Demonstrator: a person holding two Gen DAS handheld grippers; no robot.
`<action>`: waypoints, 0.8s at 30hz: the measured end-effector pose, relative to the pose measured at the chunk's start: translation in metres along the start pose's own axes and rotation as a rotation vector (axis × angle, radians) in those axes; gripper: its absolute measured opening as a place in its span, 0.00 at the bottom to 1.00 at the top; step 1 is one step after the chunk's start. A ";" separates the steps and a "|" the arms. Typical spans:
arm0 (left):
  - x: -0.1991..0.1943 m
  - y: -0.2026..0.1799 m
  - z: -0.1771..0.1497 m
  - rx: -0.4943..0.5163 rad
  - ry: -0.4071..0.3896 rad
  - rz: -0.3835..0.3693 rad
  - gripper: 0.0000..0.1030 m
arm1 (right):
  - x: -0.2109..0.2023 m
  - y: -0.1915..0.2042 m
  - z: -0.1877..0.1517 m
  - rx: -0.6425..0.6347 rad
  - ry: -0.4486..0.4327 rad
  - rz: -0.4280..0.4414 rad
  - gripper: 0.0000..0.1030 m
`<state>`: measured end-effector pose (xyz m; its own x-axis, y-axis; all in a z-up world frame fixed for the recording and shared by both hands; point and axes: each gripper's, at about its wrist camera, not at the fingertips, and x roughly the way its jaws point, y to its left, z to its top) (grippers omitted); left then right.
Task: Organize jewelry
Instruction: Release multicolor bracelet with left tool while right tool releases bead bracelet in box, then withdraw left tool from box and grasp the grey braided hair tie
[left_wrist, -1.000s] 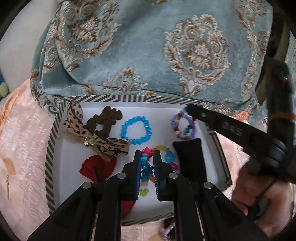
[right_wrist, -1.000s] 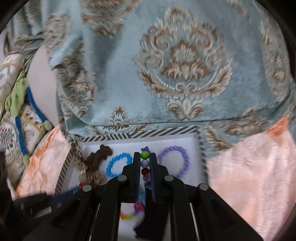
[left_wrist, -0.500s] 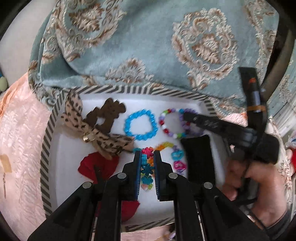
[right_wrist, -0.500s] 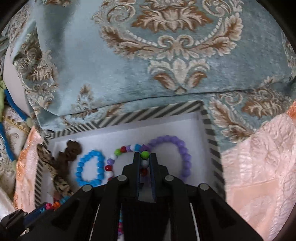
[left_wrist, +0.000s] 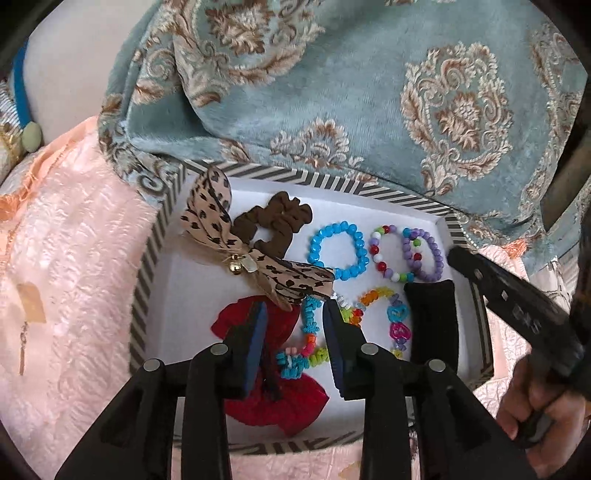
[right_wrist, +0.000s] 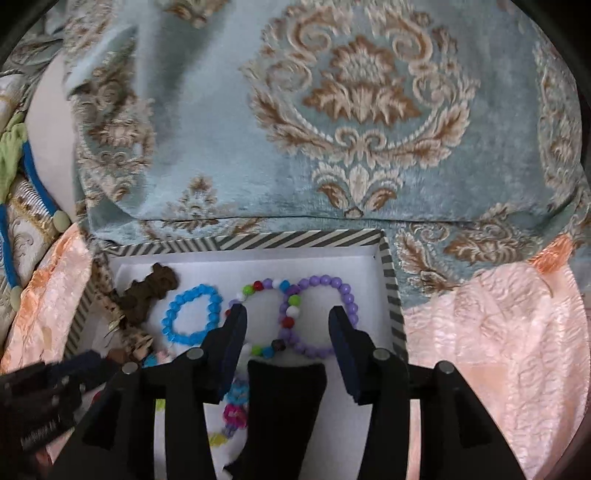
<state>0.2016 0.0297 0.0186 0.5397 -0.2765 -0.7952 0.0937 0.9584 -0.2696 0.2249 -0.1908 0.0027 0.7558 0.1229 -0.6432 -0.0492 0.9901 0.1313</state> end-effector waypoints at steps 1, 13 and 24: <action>-0.005 -0.001 -0.003 0.008 -0.007 0.002 0.14 | -0.008 -0.001 -0.004 0.006 -0.007 0.005 0.47; -0.054 -0.016 -0.081 0.126 -0.010 -0.044 0.14 | -0.097 -0.014 -0.113 -0.013 0.031 -0.012 0.47; -0.054 -0.034 -0.115 0.200 -0.057 0.130 0.14 | -0.070 -0.006 -0.160 -0.053 0.208 -0.106 0.47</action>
<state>0.0726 0.0040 0.0084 0.6035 -0.1508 -0.7830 0.1815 0.9822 -0.0492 0.0680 -0.1948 -0.0737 0.6081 0.0241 -0.7935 -0.0149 0.9997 0.0190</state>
